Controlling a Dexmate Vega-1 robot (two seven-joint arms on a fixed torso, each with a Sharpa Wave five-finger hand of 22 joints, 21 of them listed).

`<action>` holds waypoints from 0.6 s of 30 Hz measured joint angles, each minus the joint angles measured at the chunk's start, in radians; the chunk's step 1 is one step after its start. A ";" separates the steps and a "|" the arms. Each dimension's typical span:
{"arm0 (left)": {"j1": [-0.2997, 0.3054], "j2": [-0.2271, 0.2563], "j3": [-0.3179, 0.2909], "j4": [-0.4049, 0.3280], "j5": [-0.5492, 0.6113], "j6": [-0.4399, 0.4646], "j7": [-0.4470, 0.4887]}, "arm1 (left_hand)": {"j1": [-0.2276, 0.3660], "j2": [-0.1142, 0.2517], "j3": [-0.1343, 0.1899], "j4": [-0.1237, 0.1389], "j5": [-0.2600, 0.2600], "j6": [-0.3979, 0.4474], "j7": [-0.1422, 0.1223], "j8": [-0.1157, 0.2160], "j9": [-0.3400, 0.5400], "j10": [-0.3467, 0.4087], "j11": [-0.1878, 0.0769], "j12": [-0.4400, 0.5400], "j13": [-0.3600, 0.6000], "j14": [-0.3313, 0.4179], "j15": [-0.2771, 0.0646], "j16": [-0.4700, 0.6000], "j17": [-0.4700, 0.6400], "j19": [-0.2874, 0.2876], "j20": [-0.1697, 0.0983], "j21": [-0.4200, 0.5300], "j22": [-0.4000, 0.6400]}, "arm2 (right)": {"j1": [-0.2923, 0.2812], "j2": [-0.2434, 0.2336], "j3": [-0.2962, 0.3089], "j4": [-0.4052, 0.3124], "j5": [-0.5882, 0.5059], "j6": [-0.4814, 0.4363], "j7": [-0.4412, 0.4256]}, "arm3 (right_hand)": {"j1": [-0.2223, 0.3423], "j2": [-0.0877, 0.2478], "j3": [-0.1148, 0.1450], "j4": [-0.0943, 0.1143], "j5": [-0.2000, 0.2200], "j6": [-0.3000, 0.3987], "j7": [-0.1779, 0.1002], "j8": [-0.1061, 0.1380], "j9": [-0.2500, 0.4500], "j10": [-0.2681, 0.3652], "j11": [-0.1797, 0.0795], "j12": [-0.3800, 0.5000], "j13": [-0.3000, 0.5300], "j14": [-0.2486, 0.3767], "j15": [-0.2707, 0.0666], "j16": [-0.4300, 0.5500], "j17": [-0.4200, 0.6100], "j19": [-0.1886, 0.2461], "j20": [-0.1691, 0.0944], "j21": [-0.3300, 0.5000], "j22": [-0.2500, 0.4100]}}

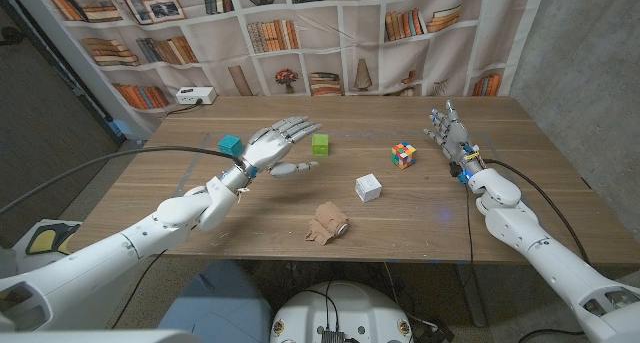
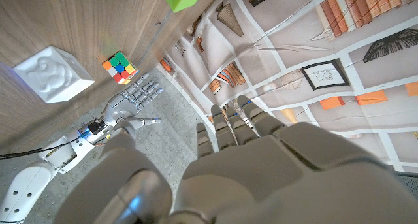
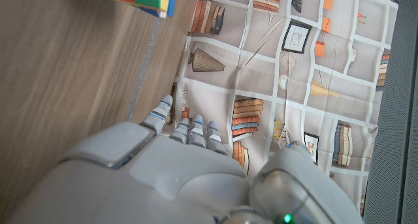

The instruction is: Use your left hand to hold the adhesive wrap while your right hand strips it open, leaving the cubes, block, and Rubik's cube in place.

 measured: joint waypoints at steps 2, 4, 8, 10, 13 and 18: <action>-0.009 0.008 0.001 0.000 0.000 0.000 0.000 | 0.000 0.000 0.000 0.000 0.000 0.000 0.000 0.000 0.000 0.000 0.000 0.000 0.000 0.000 0.000 0.000 0.000 0.000 0.000 0.000 0.000 | 0.000 0.000 0.000 0.000 -0.005 -0.001 -0.008 | 0.000 0.000 0.000 0.000 0.000 0.000 0.000 0.000 0.000 0.000 0.000 0.000 0.000 0.000 0.000 0.000 0.000 0.000 0.000 0.000 0.000; -0.016 0.018 0.001 -0.004 0.007 -0.028 -0.002 | 0.000 0.000 0.000 0.000 0.000 0.004 0.004 0.001 0.000 0.000 0.000 0.000 0.000 0.000 0.000 0.000 0.000 0.000 0.000 0.000 0.000 | -0.008 -0.005 -0.002 -0.028 -0.010 -0.001 -0.017 | 0.000 0.000 -0.003 -0.003 0.000 0.000 0.000 0.000 0.000 0.000 0.000 0.000 0.000 0.000 0.000 0.000 0.000 0.000 0.000 0.000 0.000; -0.025 0.035 0.000 -0.011 0.009 -0.037 -0.006 | 0.000 0.000 0.000 0.000 0.000 0.005 0.005 0.008 0.000 0.005 0.006 0.000 0.000 0.000 0.000 0.000 0.000 0.000 0.000 0.000 0.000 | -0.010 -0.006 -0.003 -0.036 -0.014 -0.001 -0.029 | 0.000 0.000 -0.004 -0.004 0.000 0.000 0.000 0.000 0.000 0.000 0.000 0.000 0.000 0.000 0.000 0.000 0.000 0.000 0.000 0.000 0.000; -0.028 0.043 -0.003 -0.014 0.013 -0.060 -0.019 | 0.000 0.000 0.000 0.000 0.000 0.013 0.006 0.008 0.000 0.005 0.006 0.000 0.000 0.000 0.000 0.000 0.000 0.000 0.000 0.000 0.000 | -0.014 -0.001 -0.006 -0.047 -0.015 -0.001 -0.032 | 0.000 0.000 -0.004 -0.004 0.000 0.000 0.000 0.000 0.000 0.000 0.000 0.000 0.000 0.000 0.000 0.000 0.000 0.000 0.000 0.000 0.000; -0.030 0.048 -0.004 -0.015 0.016 -0.077 -0.030 | 0.000 0.000 0.000 0.000 0.000 0.015 0.004 0.009 0.000 0.005 0.006 0.000 0.000 0.000 0.000 0.000 0.000 0.000 0.000 0.000 0.000 | -0.015 0.004 -0.007 -0.049 -0.016 -0.001 -0.037 | 0.000 0.000 -0.004 -0.004 0.000 0.000 0.000 0.000 0.000 0.000 0.000 0.000 0.000 0.000 0.000 0.000 0.000 0.000 0.000 0.000 0.000; -0.036 0.070 -0.012 -0.023 0.021 -0.098 -0.043 | 0.000 0.000 0.000 0.000 0.005 0.015 0.004 0.009 0.000 0.005 0.006 0.000 0.000 0.000 0.000 0.000 0.000 0.000 0.000 0.000 0.000 | -0.016 0.012 -0.010 -0.049 -0.019 0.002 -0.048 | 0.000 0.000 -0.004 -0.004 0.000 0.000 0.000 0.000 0.000 0.000 0.000 0.000 0.000 0.000 0.000 0.000 0.000 0.000 0.000 0.000 0.000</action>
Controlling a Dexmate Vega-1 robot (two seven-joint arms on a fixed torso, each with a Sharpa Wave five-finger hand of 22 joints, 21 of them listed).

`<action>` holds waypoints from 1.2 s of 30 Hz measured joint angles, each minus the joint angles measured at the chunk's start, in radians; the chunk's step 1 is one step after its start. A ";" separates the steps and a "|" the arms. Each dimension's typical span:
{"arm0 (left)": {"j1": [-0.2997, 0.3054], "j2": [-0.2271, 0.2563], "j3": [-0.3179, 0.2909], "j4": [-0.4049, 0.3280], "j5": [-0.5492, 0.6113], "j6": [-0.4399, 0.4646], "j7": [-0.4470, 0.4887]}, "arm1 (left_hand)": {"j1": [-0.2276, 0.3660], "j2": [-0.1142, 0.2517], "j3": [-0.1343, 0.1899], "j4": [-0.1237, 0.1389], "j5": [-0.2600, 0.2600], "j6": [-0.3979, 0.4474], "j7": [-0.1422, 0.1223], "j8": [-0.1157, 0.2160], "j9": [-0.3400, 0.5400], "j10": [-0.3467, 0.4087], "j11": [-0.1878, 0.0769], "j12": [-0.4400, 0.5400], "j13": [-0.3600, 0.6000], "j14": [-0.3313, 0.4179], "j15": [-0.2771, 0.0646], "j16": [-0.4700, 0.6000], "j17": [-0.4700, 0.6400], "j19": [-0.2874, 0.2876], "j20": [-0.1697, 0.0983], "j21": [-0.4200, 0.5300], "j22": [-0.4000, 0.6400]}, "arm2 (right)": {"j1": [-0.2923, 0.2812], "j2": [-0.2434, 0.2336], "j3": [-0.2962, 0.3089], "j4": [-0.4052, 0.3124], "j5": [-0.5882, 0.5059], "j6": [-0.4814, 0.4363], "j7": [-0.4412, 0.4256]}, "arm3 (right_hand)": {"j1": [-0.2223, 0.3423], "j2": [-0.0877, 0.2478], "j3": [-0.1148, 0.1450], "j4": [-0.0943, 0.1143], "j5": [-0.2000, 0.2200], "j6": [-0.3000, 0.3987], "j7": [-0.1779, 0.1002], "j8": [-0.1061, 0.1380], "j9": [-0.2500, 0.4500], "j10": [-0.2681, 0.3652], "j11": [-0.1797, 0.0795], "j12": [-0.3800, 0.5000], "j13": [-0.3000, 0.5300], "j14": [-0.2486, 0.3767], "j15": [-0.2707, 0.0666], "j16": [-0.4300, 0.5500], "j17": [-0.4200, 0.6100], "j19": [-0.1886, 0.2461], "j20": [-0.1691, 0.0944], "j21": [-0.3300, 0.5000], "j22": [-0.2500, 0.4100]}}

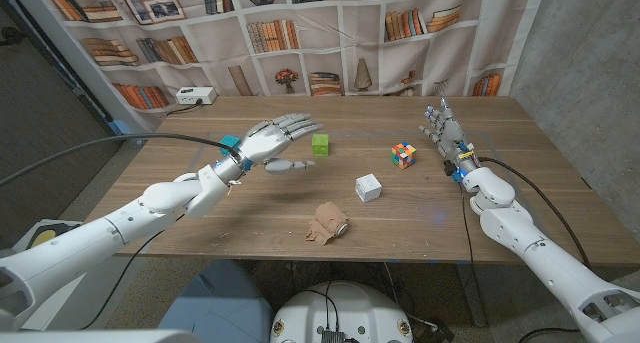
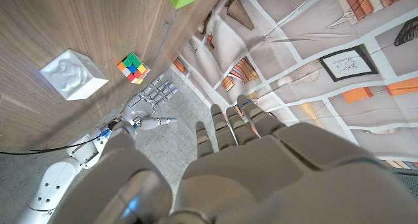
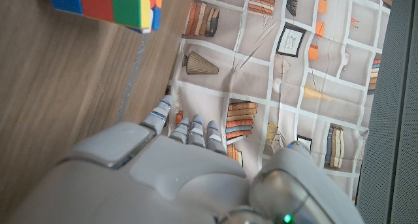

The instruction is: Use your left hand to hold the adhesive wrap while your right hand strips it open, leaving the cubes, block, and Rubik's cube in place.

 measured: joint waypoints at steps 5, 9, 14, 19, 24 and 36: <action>-0.001 0.011 -0.003 -0.004 0.008 -0.017 -0.009 | 0.000 0.000 0.000 0.000 0.000 0.003 0.003 0.000 0.000 0.000 0.000 0.000 0.000 0.000 0.000 0.000 0.000 0.000 0.000 0.000 0.000 | 0.000 0.004 -0.002 0.000 -0.002 0.004 -0.004 | 0.000 0.000 0.000 0.000 0.000 0.000 0.000 0.000 0.000 0.000 0.000 0.000 0.000 0.000 0.000 0.000 0.000 0.000 0.000 0.000 0.000; -0.001 0.022 -0.006 -0.010 0.017 -0.028 -0.014 | 0.018 0.018 0.004 -0.008 0.008 0.003 0.003 0.000 -0.001 0.000 0.000 0.000 0.000 0.001 -0.001 0.000 -0.002 0.000 0.000 0.000 0.000 | 0.000 0.005 -0.003 -0.001 -0.003 0.005 -0.008 | 0.000 0.000 0.000 0.000 0.000 0.000 0.000 0.000 0.000 0.000 0.000 0.000 0.000 0.000 0.000 0.000 0.000 0.000 0.000 0.000 0.000; 0.003 0.035 -0.010 -0.020 0.029 -0.038 -0.024 | 0.082 0.068 0.042 -0.031 0.019 0.007 -0.001 0.000 -0.003 0.000 0.000 -0.006 0.000 0.004 -0.004 0.000 -0.003 0.000 0.000 0.000 0.000 | 0.000 0.007 -0.003 -0.001 -0.004 0.006 -0.010 | 0.000 0.000 0.000 0.000 0.000 0.000 0.000 0.000 0.000 0.000 0.000 0.000 0.000 0.000 0.000 0.000 0.000 0.000 0.000 0.000 0.000; 0.010 0.048 -0.014 -0.032 0.046 -0.040 -0.039 | 0.102 0.062 0.050 -0.039 0.019 0.011 0.004 0.000 -0.002 0.000 0.000 -0.010 0.000 0.004 -0.004 0.000 -0.006 0.000 0.000 0.000 0.000 | 0.007 0.011 -0.003 0.006 -0.004 0.008 -0.009 | 0.005 0.005 0.000 0.000 0.000 0.000 0.000 0.000 0.000 0.000 0.000 0.000 0.000 0.000 0.000 0.000 0.000 0.000 0.000 0.000 0.000; 0.014 0.059 -0.019 -0.048 0.060 -0.040 -0.056 | 0.118 0.054 0.053 -0.042 0.019 0.021 0.007 0.000 -0.002 0.000 0.000 -0.010 0.000 0.004 -0.004 0.000 -0.007 0.000 0.000 -0.004 0.000 | 0.018 0.019 -0.005 0.025 0.000 0.012 -0.001 | 0.005 0.005 0.000 0.000 0.000 0.000 0.000 0.000 0.000 0.000 0.000 0.000 0.000 0.000 0.000 0.000 0.000 0.000 0.000 0.000 0.000; 0.020 0.091 -0.034 -0.112 0.098 -0.042 -0.127 | 0.220 0.086 0.097 -0.061 0.011 0.076 0.016 0.015 -0.002 0.000 0.000 -0.014 0.000 0.004 -0.004 0.000 -0.007 0.005 0.006 -0.004 0.000 | 0.060 0.049 -0.011 0.111 0.014 0.039 0.048 | 0.005 0.005 0.000 0.000 0.000 0.000 0.000 0.000 0.000 0.000 0.000 0.000 0.000 0.000 0.000 0.000 0.000 0.000 0.000 0.000 0.000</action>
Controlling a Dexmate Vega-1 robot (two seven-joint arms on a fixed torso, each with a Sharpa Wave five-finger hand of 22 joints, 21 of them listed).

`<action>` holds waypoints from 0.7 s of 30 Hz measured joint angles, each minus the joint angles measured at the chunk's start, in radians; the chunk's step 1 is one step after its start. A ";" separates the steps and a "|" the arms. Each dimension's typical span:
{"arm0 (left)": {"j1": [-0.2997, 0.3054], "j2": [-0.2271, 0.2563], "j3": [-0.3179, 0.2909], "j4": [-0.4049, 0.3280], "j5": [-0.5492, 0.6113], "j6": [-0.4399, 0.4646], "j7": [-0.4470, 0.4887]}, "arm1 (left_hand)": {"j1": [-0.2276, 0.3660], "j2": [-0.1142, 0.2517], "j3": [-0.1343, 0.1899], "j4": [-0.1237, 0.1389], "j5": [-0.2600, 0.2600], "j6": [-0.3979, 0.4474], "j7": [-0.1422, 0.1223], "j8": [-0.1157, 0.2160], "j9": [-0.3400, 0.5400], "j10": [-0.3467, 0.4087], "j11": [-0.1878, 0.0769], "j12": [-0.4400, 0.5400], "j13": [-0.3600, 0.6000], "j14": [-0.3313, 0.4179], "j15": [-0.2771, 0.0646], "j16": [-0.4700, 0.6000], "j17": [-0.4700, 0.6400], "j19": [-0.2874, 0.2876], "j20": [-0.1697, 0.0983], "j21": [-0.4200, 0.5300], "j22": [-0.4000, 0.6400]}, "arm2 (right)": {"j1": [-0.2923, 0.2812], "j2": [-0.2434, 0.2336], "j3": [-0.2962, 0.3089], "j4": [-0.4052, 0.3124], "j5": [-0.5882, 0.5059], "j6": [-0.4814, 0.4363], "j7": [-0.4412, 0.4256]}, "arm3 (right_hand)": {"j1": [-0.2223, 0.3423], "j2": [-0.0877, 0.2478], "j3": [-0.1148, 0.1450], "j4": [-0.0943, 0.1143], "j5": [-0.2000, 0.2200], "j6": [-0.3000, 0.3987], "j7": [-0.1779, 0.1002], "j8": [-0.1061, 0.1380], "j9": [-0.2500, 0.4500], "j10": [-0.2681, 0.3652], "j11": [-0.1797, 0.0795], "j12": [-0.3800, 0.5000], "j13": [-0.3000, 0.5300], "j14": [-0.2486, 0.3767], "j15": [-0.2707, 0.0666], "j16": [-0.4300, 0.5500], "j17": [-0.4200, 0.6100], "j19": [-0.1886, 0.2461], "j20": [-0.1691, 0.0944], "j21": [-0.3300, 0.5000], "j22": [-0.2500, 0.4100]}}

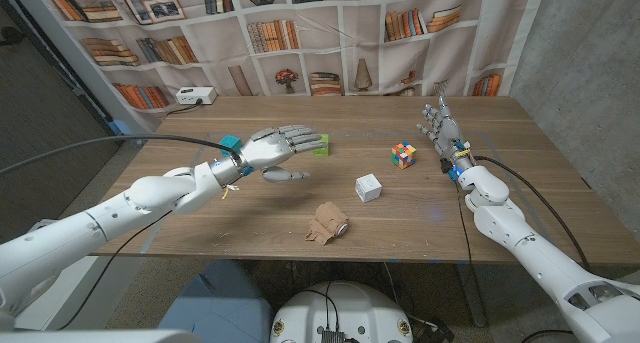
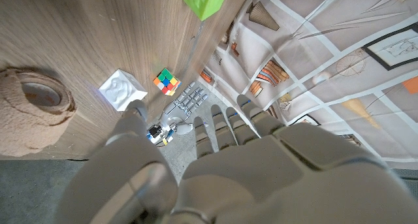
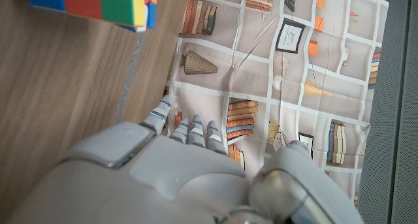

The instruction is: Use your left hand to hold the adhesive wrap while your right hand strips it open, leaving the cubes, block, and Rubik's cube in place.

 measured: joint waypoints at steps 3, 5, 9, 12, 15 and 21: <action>-0.001 0.005 -0.002 -0.010 0.011 -0.010 -0.020 | 0.032 0.006 0.014 -0.003 -0.008 0.001 -0.001 0.000 0.000 0.000 0.000 0.000 0.000 0.000 0.000 0.000 0.000 0.000 0.000 0.000 -0.005 | 0.009 0.007 0.000 0.024 0.003 0.005 0.009 | 0.000 0.000 0.000 0.000 0.000 0.000 0.000 0.000 0.000 0.000 0.000 0.000 0.000 0.000 0.000 0.000 0.000 0.000 0.000 0.000 0.000; -0.003 0.008 -0.004 -0.018 0.020 -0.016 -0.032 | 0.051 0.010 0.021 -0.007 -0.011 0.001 -0.001 0.000 0.000 0.004 -0.004 0.000 0.000 0.000 0.000 0.000 0.000 0.000 0.000 0.000 -0.005 | 0.015 0.012 0.000 0.041 0.005 0.010 0.015 | 0.000 0.000 0.000 0.000 0.000 0.000 0.000 0.000 0.000 0.000 0.000 0.000 0.000 0.000 0.000 0.000 0.000 0.000 0.000 0.000 0.000; -0.008 0.015 -0.007 -0.031 0.040 -0.027 -0.051 | 0.085 -0.003 0.030 -0.011 -0.023 -0.013 -0.006 -0.007 0.000 0.004 -0.004 -0.004 0.000 0.000 0.000 -0.006 0.000 0.000 0.000 0.000 -0.005 | 0.026 0.018 0.000 0.066 0.010 0.016 0.029 | 0.000 0.000 -0.004 -0.004 0.000 0.006 -0.005 0.000 0.000 0.000 0.000 0.000 0.000 0.000 0.000 0.000 0.000 0.000 0.000 0.000 0.000; -0.013 0.021 -0.009 -0.044 0.050 -0.031 -0.059 | 0.105 -0.023 0.030 -0.011 -0.027 -0.029 -0.011 -0.014 0.000 -0.001 -0.008 -0.008 0.000 0.000 0.000 -0.006 0.000 0.000 0.000 0.000 -0.005 | 0.035 0.023 0.000 0.090 0.014 0.024 0.044 | 0.000 0.000 -0.004 -0.004 0.000 0.006 -0.005 0.000 0.000 0.000 0.000 0.000 0.000 0.000 0.000 0.000 0.000 0.000 0.000 0.000 0.000; -0.015 0.024 -0.010 -0.051 0.061 -0.037 -0.066 | 0.112 -0.030 0.035 -0.007 -0.034 -0.032 -0.015 -0.015 0.000 -0.002 -0.009 -0.008 0.000 0.000 0.000 -0.006 0.000 0.000 0.000 -0.003 -0.005 | 0.044 0.027 0.001 0.107 0.016 0.028 0.053 | 0.000 0.000 -0.004 -0.004 0.000 0.006 -0.005 0.000 0.000 0.000 0.000 0.000 0.000 0.000 0.000 0.000 0.000 0.000 0.000 0.000 0.000; -0.022 0.024 -0.009 -0.053 0.084 -0.052 -0.072 | 0.127 -0.045 0.035 -0.007 -0.040 -0.047 -0.019 -0.020 0.000 -0.006 -0.013 -0.011 0.000 -0.001 0.000 -0.009 0.000 -0.004 0.004 -0.004 -0.005 | 0.063 0.036 0.002 0.148 0.020 0.035 0.069 | 0.000 0.000 -0.004 -0.004 0.000 0.006 -0.005 0.000 0.000 0.000 0.000 0.000 0.000 0.000 0.000 0.000 0.000 0.000 0.000 0.000 0.000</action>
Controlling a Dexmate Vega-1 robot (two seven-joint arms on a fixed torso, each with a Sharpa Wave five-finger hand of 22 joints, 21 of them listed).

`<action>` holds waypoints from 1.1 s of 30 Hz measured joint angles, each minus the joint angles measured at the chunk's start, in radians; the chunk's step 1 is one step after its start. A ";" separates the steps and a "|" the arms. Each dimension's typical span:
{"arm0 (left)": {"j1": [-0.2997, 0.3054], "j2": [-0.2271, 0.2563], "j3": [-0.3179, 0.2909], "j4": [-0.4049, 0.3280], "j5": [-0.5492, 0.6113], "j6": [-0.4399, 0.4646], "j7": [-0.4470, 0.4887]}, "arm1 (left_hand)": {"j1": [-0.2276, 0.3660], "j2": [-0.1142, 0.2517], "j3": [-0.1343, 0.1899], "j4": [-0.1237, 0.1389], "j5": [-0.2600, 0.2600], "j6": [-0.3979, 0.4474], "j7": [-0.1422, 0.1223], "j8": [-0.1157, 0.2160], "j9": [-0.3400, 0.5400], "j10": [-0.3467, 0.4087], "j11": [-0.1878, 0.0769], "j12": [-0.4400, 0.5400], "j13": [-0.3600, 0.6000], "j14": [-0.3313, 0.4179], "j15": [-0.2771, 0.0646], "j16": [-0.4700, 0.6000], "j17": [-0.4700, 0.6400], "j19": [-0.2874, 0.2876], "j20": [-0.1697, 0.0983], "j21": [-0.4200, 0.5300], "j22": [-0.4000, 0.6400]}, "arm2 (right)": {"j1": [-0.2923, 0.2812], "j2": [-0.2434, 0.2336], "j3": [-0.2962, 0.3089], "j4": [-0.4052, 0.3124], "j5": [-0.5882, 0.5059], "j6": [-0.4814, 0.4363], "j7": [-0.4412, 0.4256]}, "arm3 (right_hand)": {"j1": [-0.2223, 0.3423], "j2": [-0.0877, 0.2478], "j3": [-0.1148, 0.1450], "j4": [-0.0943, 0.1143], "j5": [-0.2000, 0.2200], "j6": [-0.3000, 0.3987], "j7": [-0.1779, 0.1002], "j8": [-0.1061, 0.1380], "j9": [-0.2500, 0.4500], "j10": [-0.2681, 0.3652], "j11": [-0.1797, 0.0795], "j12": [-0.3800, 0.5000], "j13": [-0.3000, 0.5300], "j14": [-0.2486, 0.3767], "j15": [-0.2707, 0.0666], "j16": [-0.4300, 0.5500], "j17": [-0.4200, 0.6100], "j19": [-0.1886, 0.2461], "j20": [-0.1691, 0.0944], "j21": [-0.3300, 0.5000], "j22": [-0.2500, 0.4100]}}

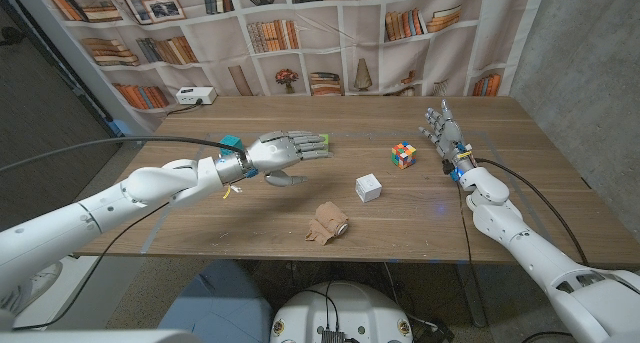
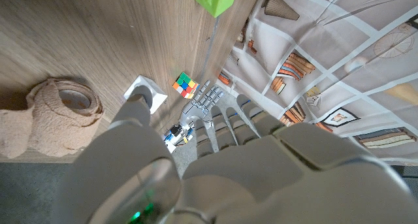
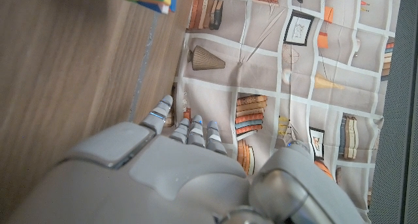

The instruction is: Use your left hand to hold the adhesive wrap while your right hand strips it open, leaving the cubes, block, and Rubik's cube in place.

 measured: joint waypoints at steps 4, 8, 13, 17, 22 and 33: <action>-0.009 -0.005 0.007 0.005 0.014 -0.012 0.000 | 0.001 -0.006 -0.005 0.005 -0.002 -0.002 -0.002 0.000 0.001 -0.006 -0.002 0.000 0.000 -0.009 -0.002 0.000 0.000 0.000 0.000 0.000 0.003 | 0.011 0.007 0.000 0.024 0.001 0.003 0.007 | 0.000 0.000 0.000 0.000 0.000 0.000 0.000 0.000 0.000 0.000 0.000 0.000 0.000 0.000 0.000 0.000 0.000 0.000 0.000 0.000 0.000; -0.013 -0.009 0.010 0.009 0.021 -0.024 0.005 | -0.022 -0.030 -0.025 0.025 -0.002 -0.002 -0.002 0.000 0.003 -0.007 -0.004 0.000 0.000 -0.009 -0.002 0.000 0.003 -0.005 0.005 0.000 0.003 | 0.020 0.012 0.000 0.043 0.002 0.005 0.010 | 0.000 0.000 0.000 0.000 0.000 0.000 0.000 0.000 0.000 0.000 0.000 0.000 0.000 0.000 0.000 0.000 0.000 0.000 0.000 0.000 0.000; -0.036 -0.024 0.028 0.026 0.031 -0.043 0.015 | -0.044 -0.035 -0.038 0.038 -0.002 -0.006 -0.006 0.000 0.003 -0.007 -0.004 0.000 0.000 -0.009 -0.002 0.000 0.007 -0.006 0.005 0.000 0.003 | 0.028 0.017 0.001 0.061 0.004 0.009 0.019 | 0.000 0.000 0.000 0.000 0.000 -0.002 -0.002 0.000 0.000 0.000 0.000 0.000 0.000 0.000 0.000 0.000 0.000 0.000 0.000 0.000 0.000; -0.049 -0.031 0.038 0.033 0.038 -0.057 0.019 | -0.057 -0.033 -0.041 0.049 -0.002 -0.006 -0.006 0.000 0.003 -0.007 -0.004 0.000 0.005 -0.009 -0.002 0.005 0.007 -0.009 0.001 0.000 0.003 | 0.034 0.021 0.001 0.076 0.004 0.013 0.022 | 0.000 0.000 0.003 -0.003 0.000 -0.002 -0.002 0.000 0.000 0.000 0.000 0.000 0.000 0.000 0.000 0.000 0.000 0.000 0.000 0.000 0.000; -0.062 -0.036 0.047 0.039 0.043 -0.070 0.020 | -0.063 -0.031 -0.046 0.054 -0.002 -0.011 -0.011 -0.004 0.003 -0.007 -0.004 0.000 0.005 -0.009 -0.001 0.005 0.007 -0.009 0.001 0.000 0.003 | 0.038 0.025 0.002 0.089 0.005 0.016 0.026 | 0.000 0.000 0.004 -0.004 0.000 -0.002 -0.002 0.000 0.000 0.000 0.000 0.000 0.000 0.000 0.000 0.000 0.000 0.000 0.000 0.000 0.000; -0.078 -0.038 0.059 0.037 0.057 -0.086 0.011 | -0.072 -0.029 -0.046 0.054 -0.002 -0.066 -0.019 -0.023 0.007 -0.011 -0.007 0.000 0.005 -0.009 -0.001 0.005 0.007 -0.009 0.002 0.000 0.003 | 0.039 0.030 0.007 0.104 0.010 0.024 0.030 | 0.000 0.000 0.004 -0.004 0.000 -0.002 -0.002 0.000 0.000 0.000 0.000 0.000 0.000 0.000 0.000 0.000 0.000 0.000 0.000 0.000 0.000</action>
